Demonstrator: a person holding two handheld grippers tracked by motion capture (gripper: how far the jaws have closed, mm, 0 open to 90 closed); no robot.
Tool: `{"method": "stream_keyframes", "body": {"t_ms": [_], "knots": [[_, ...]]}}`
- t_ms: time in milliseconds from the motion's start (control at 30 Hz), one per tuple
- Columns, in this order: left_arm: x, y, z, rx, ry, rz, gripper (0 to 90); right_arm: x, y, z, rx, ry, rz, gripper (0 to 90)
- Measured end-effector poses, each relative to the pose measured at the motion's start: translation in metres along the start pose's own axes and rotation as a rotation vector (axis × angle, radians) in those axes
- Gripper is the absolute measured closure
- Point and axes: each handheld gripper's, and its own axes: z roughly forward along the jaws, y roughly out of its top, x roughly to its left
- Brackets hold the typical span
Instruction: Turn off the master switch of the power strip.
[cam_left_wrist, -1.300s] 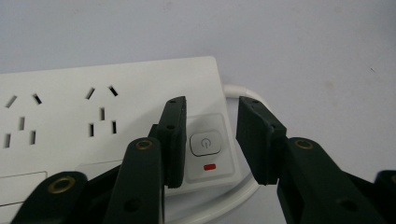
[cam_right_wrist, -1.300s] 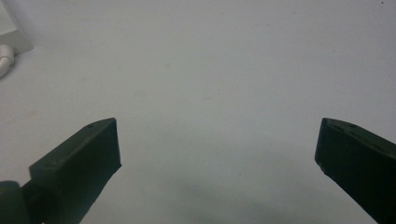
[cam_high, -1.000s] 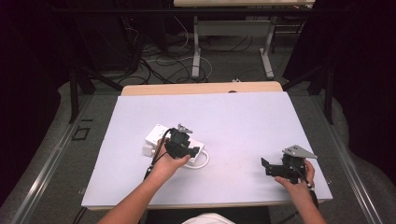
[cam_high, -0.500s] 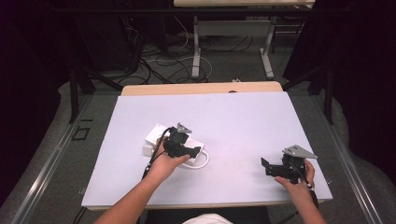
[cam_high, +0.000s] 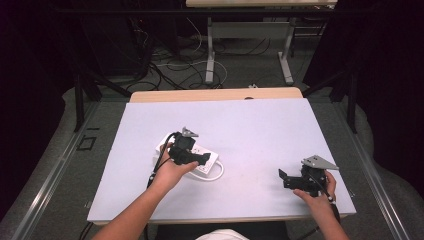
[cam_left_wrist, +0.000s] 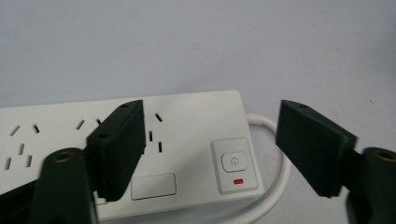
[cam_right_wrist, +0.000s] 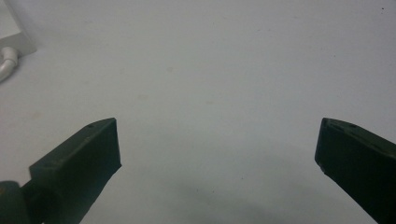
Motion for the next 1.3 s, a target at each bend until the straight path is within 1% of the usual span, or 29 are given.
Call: {"method": "stream_keyframes", "body": {"t_ms": [33,67,100,133,167,200,233,267,300,333,367,467,500,567,600,700,733,767,833,867,933,967,1000,1100,1133,1167,1200,1300], "knots": [[0.002,0.0,-0.002,-0.003,-0.004,-0.018,16.1,0.0,0.0,0.0,-0.002,-0.004,-0.001,0.0],[0.002,-0.001,-0.002,-0.008,-0.001,-0.027,15.3,0.001,0.0,0.002,-0.024,-0.016,0.003,0.0],[0.003,-0.001,-0.003,-0.008,-0.006,-0.029,14.3,0.0,0.0,0.0,-0.007,-0.008,-0.009,0.0],[0.003,-0.001,-0.003,-0.008,-0.006,-0.029,10.5,0.0,0.001,-0.001,-0.002,0.0,-0.006,0.0],[0.004,-0.001,-0.004,-0.005,-0.013,-0.037,6.3,0.0,0.001,-0.001,-0.003,-0.001,-0.009,0.0],[0.004,-0.001,-0.004,-0.005,-0.013,-0.037,4.2,0.001,0.001,-0.001,-0.001,-0.003,-0.007,0.0],[0.005,-0.002,-0.005,-0.007,-0.018,-0.037,4.2,0.001,0.001,-0.001,-0.001,-0.003,-0.007,0.0],[0.005,-0.002,-0.006,-0.005,-0.022,-0.037,1.5,0.001,0.001,-0.001,0.0,0.0,-0.007,0.0],[0.005,-0.002,-0.006,-0.016,-0.025,-0.038,1.5,0.001,0.001,-0.001,0.0,0.0,-0.007,0.0],[0.005,-0.002,-0.007,-0.012,-0.028,-0.035,0.3,0.001,0.001,-0.001,0.002,-0.002,-0.008,0.0],[0.005,-0.003,-0.008,-0.023,-0.024,-0.036,0.3,0.001,0.001,0.0,0.0,0.0,-0.008,0.0],[0.006,-0.005,-0.01,-0.028,-0.015,-0.028,0.3,0.001,0.001,0.0,0.001,-0.001,-0.008,0.0],[0.007,-0.006,-0.01,-0.031,-0.019,-0.023,0.3,0.001,0.001,0.0,0.001,-0.001,-0.008,0.0],[0.007,-0.008,-0.012,-0.033,-0.026,-0.027,0.3,0.002,0.001,-0.001,0.002,0.0,-0.005,0.0],[0.007,-0.009,-0.013,-0.036,-0.03,-0.017,0.3,0.001,0.001,0.0,0.001,0.0,-0.006,0.0],[0.008,-0.011,-0.016,-0.036,-0.035,-0.02,0.3,0.002,0.001,-0.001,0.002,-0.003,-0.008,0.0],[0.008,-0.011,-0.017,-0.04,-0.035,-0.026,0.3,0.001,0.001,0.0,0.002,-0.002,-0.007,0.0],[0.008,-0.012,-0.018,-0.041,-0.032,-0.03,0.3,0.002,0.001,0.0,0.001,-0.003,-0.007,0.0],[0.01,-0.013,-0.021,-0.046,-0.025,-0.025,0.3,0.002,0.001,-0.001,0.002,-0.002,-0.007,0.0],[0.01,-0.013,-0.023,-0.045,-0.022,-0.033,0.3,0.002,0.001,-0.001,0.002,-0.002,-0.008,0.0],[0.011,-0.014,-0.025,-0.048,-0.018,-0.026,0.3,0.002,0.001,-0.001,0.001,-0.001,-0.01,0.0],[0.012,-0.014,-0.028,-0.033,-0.015,-0.02,0.3,0.002,0.001,-0.001,0.001,-0.001,-0.01,0.0],[0.012,-0.014,-0.031,-0.04,-0.003,-0.027,0.3,0.002,0.001,-0.001,0.003,0.0,-0.004,0.0],[0.014,-0.015,-0.034,-0.047,-0.002,-0.021,0.3,0.002,0.001,-0.001,0.002,-0.001,-0.008,0.0],[0.014,-0.015,-0.036,-0.04,0.003,-0.023,0.3,0.001,0.001,0.0,0.001,0.0,-0.007,0.0],[0.015,-0.015,-0.037,-0.049,0.004,-0.022,0.3,0.001,0.0,0.0,0.001,0.0,-0.007,0.0],[0.016,-0.016,-0.039,-0.054,0.009,-0.029,0.3,0.001,0.0,0.0,0.001,0.0,-0.007,0.0],[0.017,-0.017,-0.04,-0.054,0.007,-0.035,0.3,0.001,0.0,0.0,0.002,0.001,-0.007,0.0]]}}
